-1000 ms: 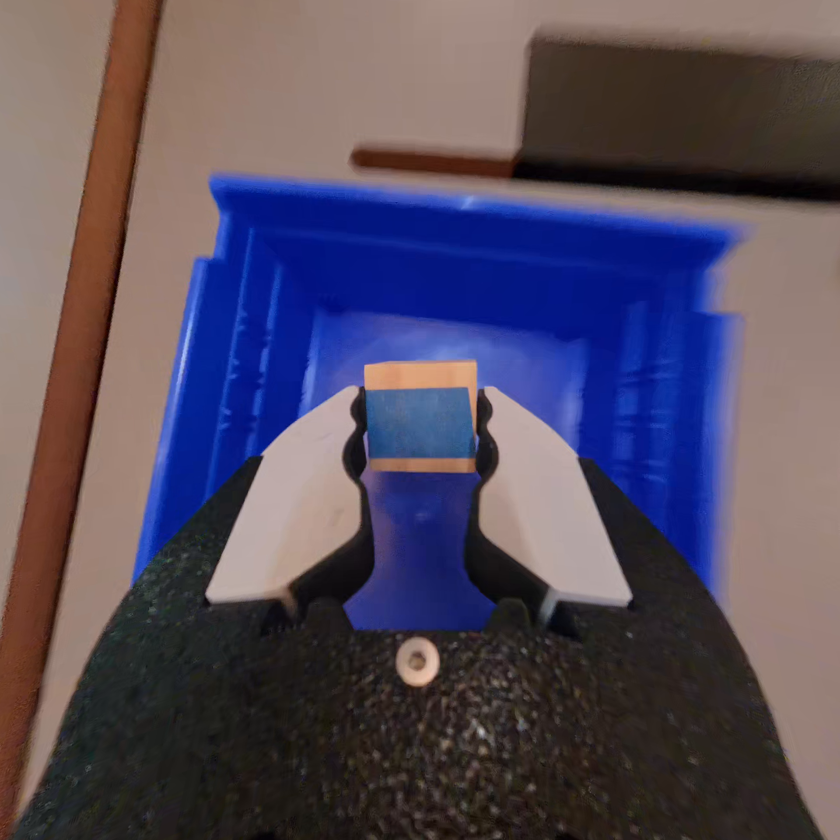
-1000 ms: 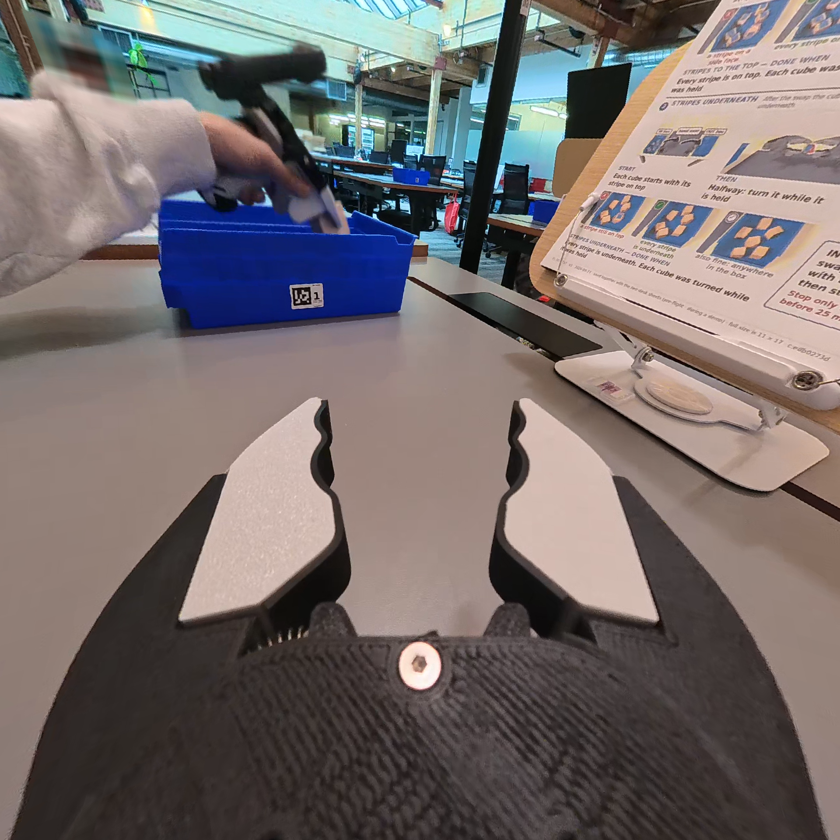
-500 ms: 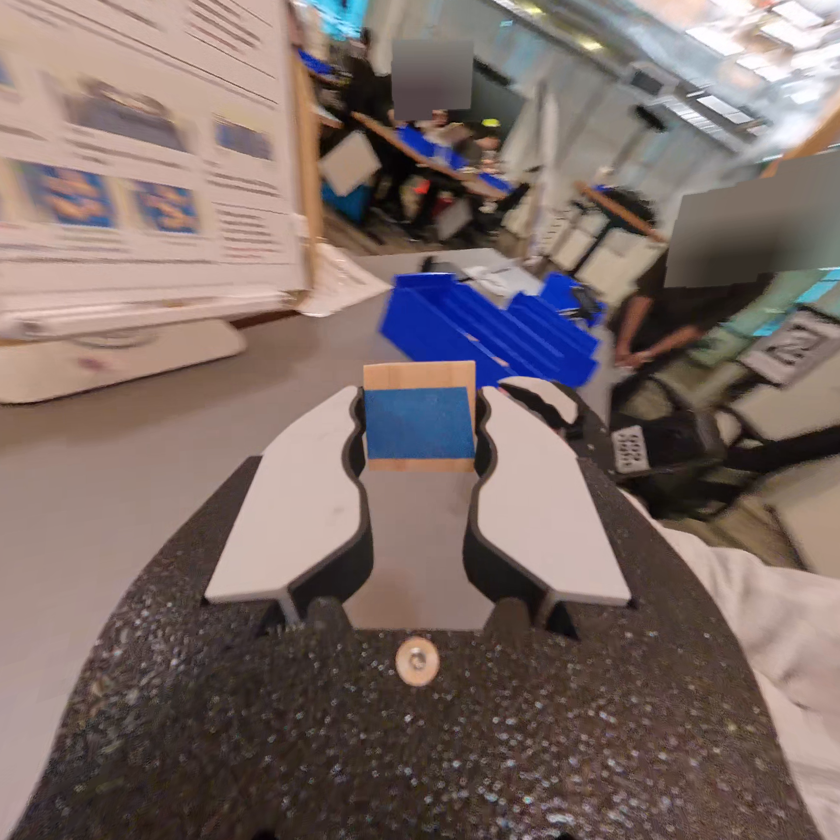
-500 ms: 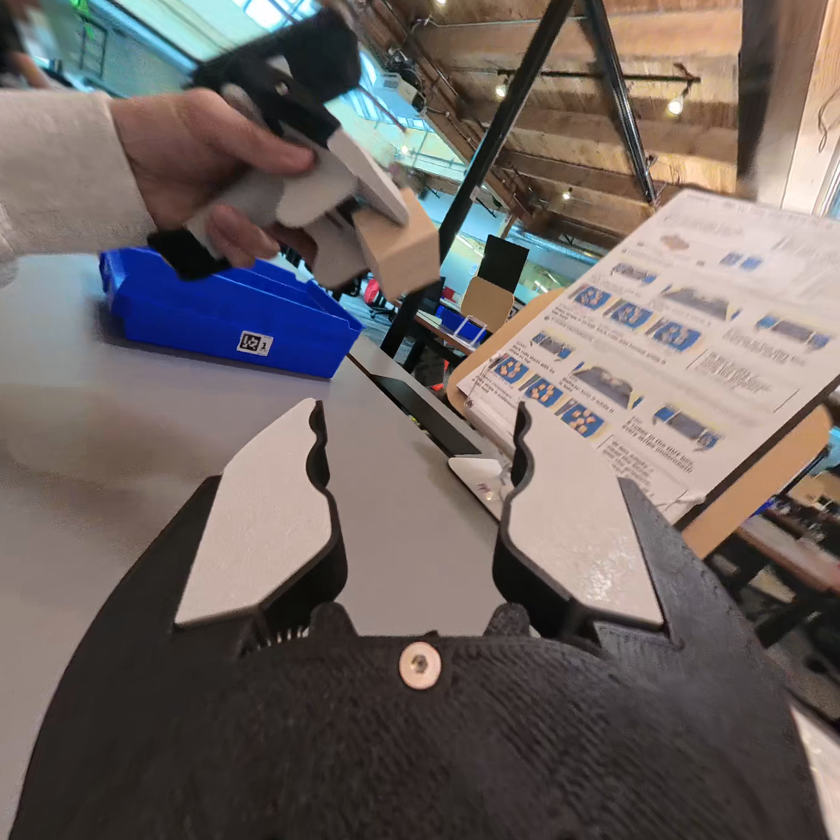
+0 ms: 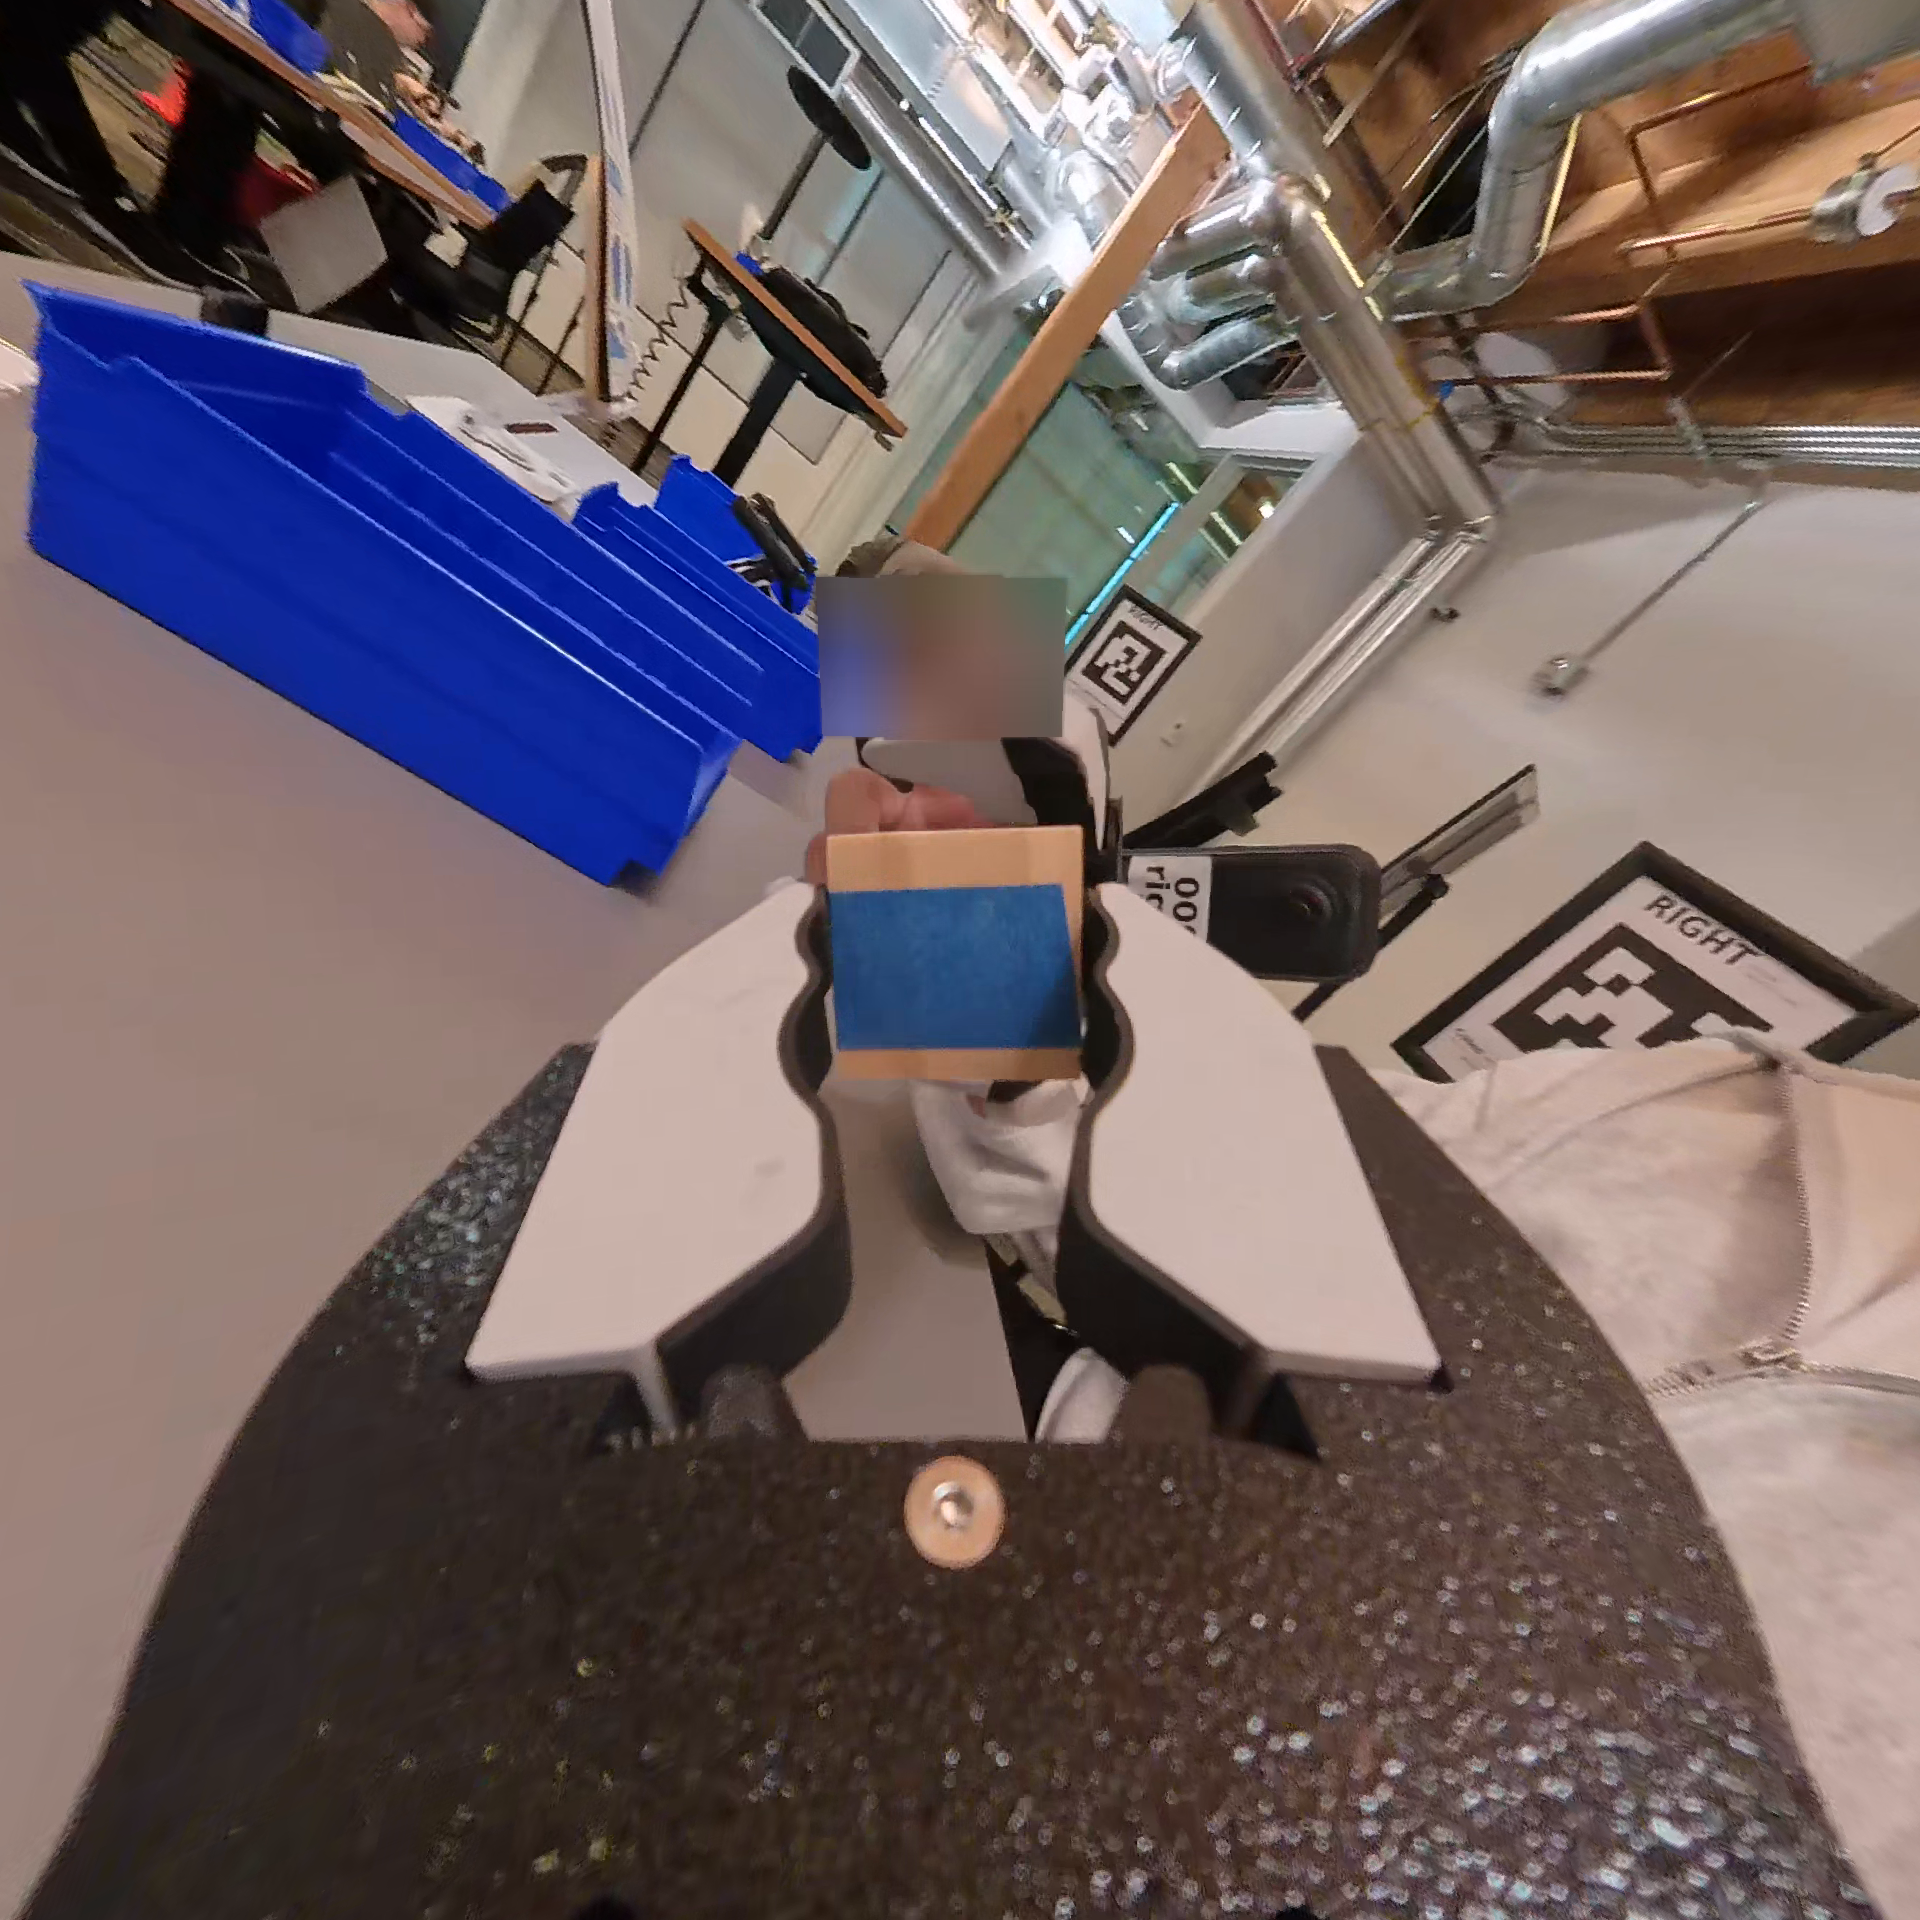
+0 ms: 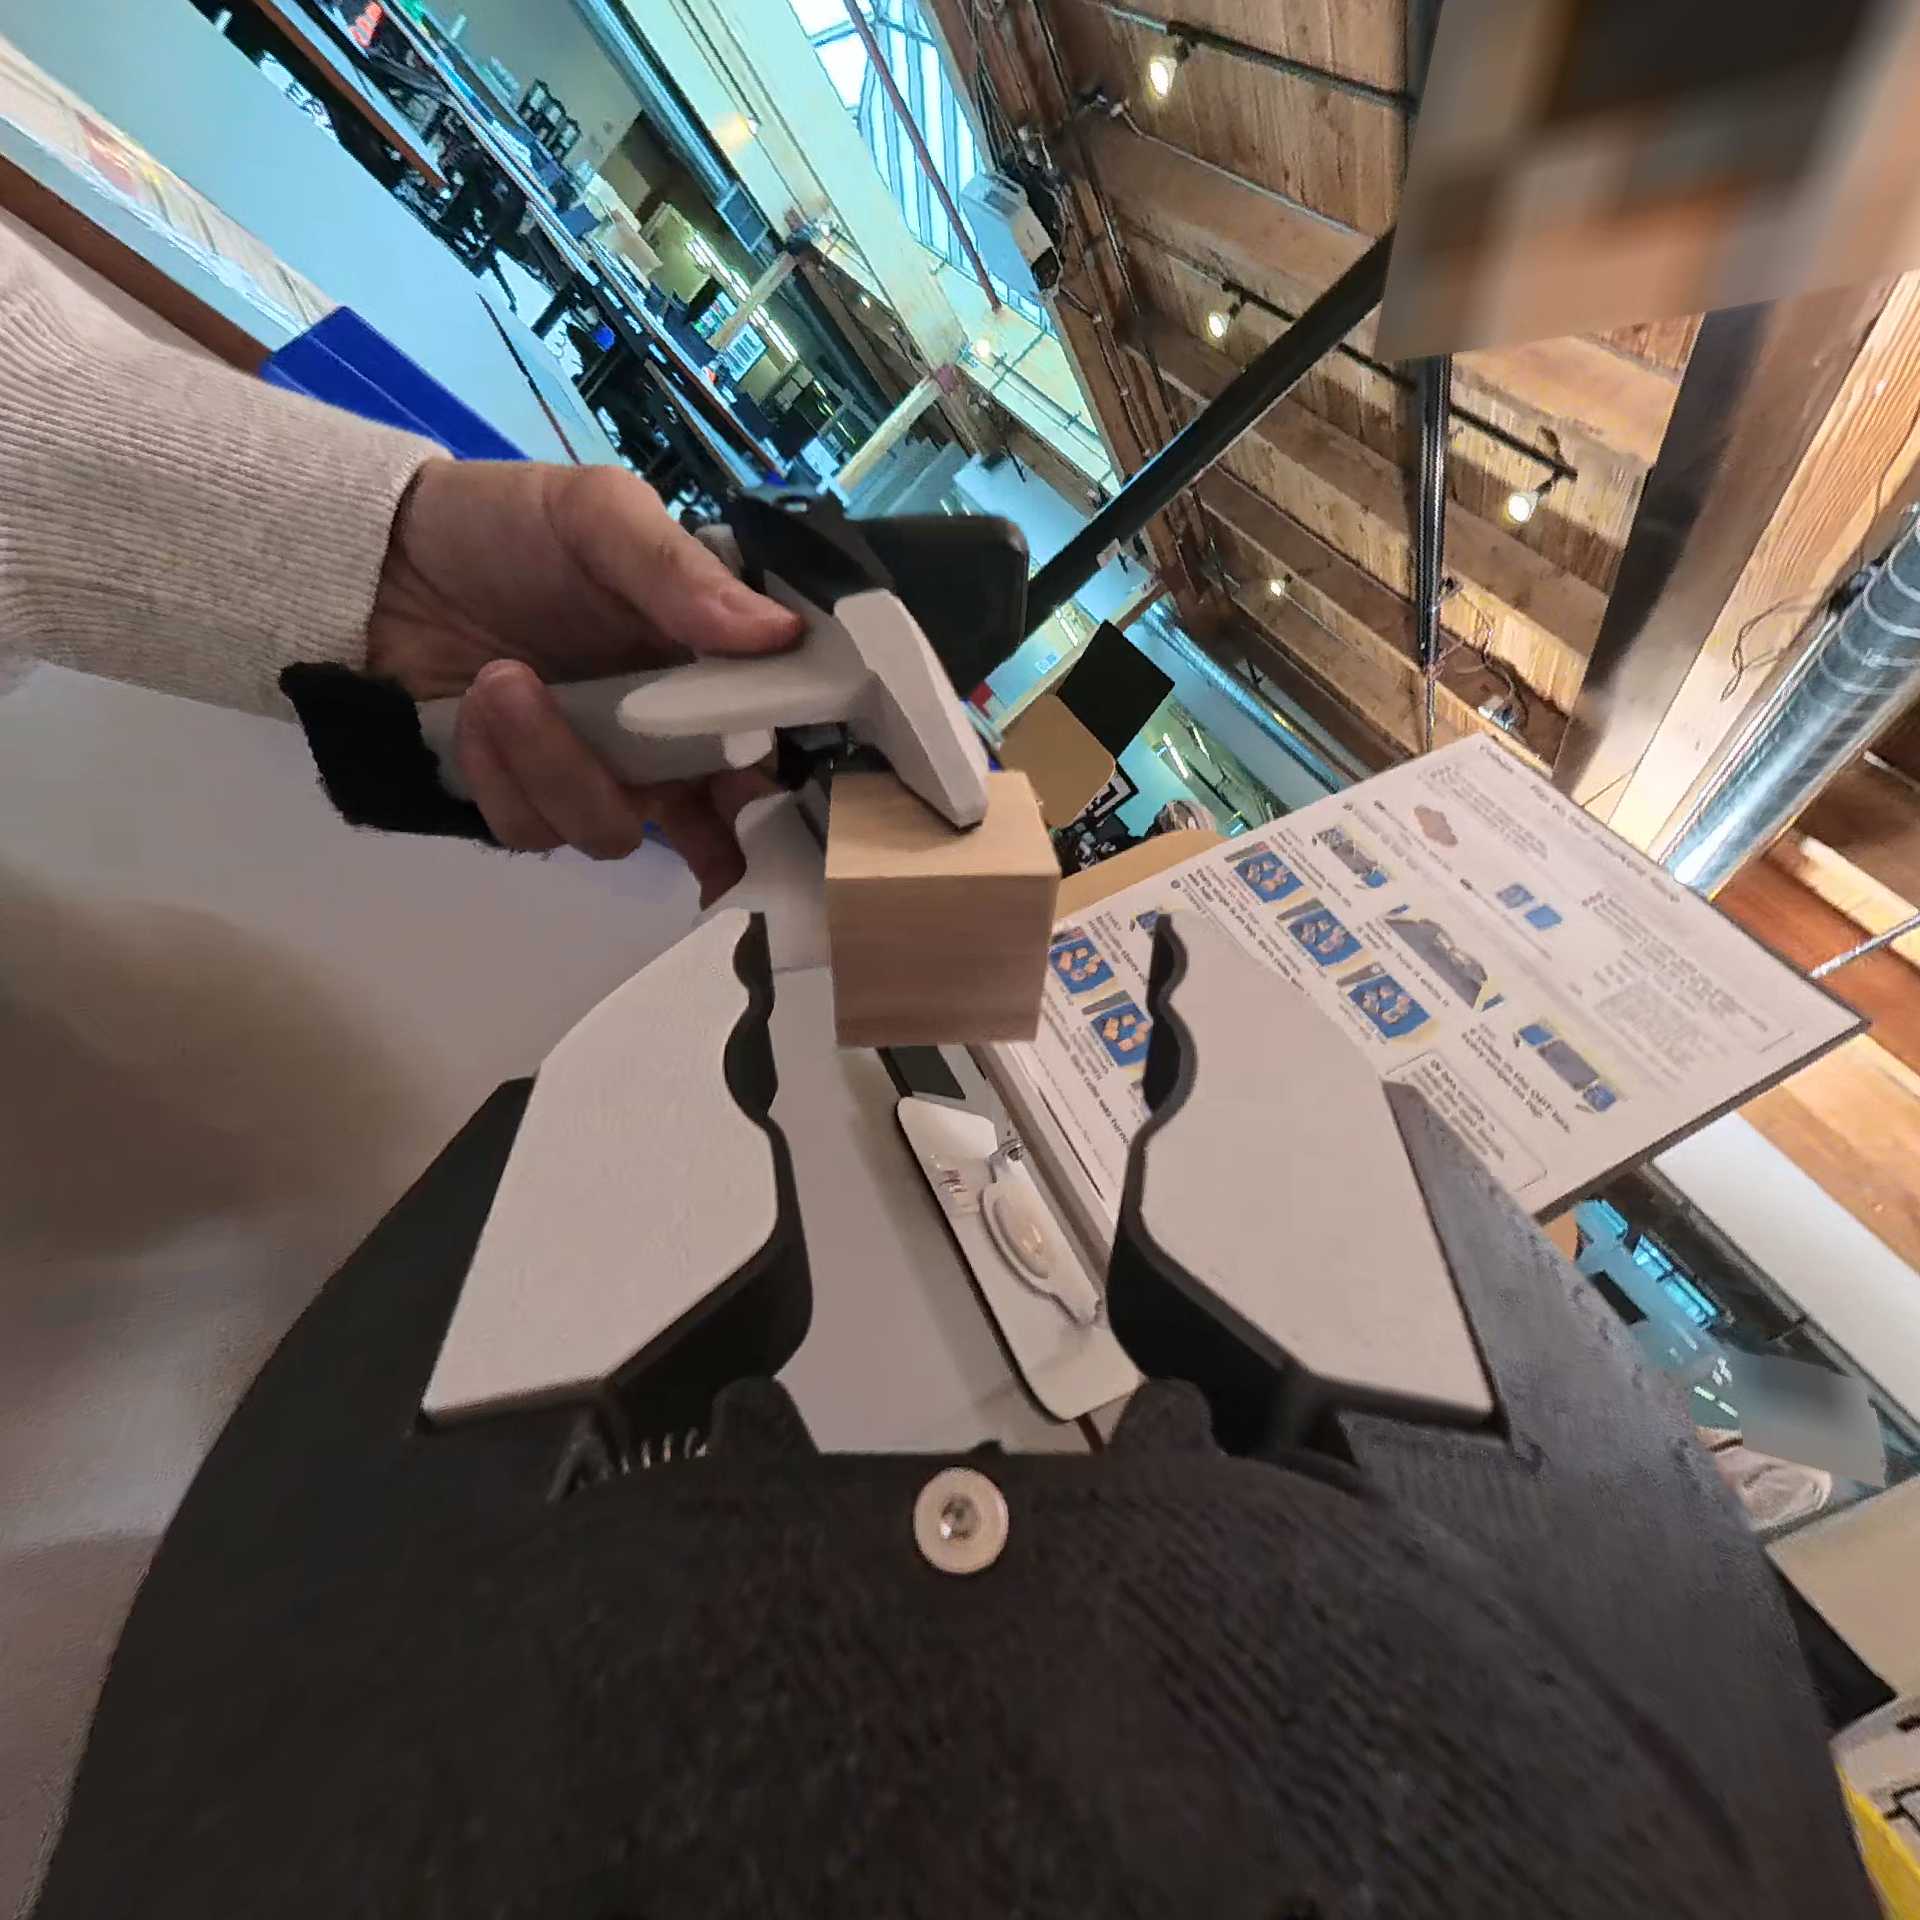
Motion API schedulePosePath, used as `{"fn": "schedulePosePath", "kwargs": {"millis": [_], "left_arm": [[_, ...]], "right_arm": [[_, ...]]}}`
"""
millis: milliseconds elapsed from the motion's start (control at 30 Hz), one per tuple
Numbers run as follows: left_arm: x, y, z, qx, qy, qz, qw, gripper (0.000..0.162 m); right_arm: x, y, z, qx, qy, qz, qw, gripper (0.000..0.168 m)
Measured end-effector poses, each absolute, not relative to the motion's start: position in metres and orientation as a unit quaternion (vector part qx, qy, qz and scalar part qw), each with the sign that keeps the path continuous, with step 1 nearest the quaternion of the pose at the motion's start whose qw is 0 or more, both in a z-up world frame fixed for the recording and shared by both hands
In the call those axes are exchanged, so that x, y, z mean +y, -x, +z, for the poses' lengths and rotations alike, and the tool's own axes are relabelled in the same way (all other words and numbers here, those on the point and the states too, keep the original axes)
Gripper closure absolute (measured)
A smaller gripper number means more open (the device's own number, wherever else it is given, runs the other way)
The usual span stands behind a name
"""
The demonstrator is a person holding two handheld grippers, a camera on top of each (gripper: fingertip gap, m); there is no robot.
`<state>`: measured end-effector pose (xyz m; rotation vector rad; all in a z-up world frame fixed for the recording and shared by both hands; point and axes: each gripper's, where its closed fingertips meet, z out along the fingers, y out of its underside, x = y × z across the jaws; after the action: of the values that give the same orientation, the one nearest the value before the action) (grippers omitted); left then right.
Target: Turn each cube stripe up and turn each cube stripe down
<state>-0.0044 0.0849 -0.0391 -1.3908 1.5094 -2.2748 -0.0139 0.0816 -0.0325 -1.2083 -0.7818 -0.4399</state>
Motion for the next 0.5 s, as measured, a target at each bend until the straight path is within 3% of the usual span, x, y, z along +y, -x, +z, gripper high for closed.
{"fn": "schedulePosePath", "kwargs": {"millis": [267,433,500], "left_arm": [[0.079,0.008,-0.044,0.483,0.444,-0.755,0.000,0.117],[0.083,0.004,-0.047,0.476,0.449,-0.756,0.024,0.116],[0.094,-0.003,-0.054,0.472,0.472,-0.742,0.066,0.096]], "right_arm": [[0.084,0.022,-0.040,-0.383,0.548,-0.204,0.715,0.123],[0.085,0.017,-0.043,-0.366,0.588,-0.172,0.701,0.124],[0.083,0.002,-0.044,-0.344,0.622,-0.167,0.683,0.124]]}}
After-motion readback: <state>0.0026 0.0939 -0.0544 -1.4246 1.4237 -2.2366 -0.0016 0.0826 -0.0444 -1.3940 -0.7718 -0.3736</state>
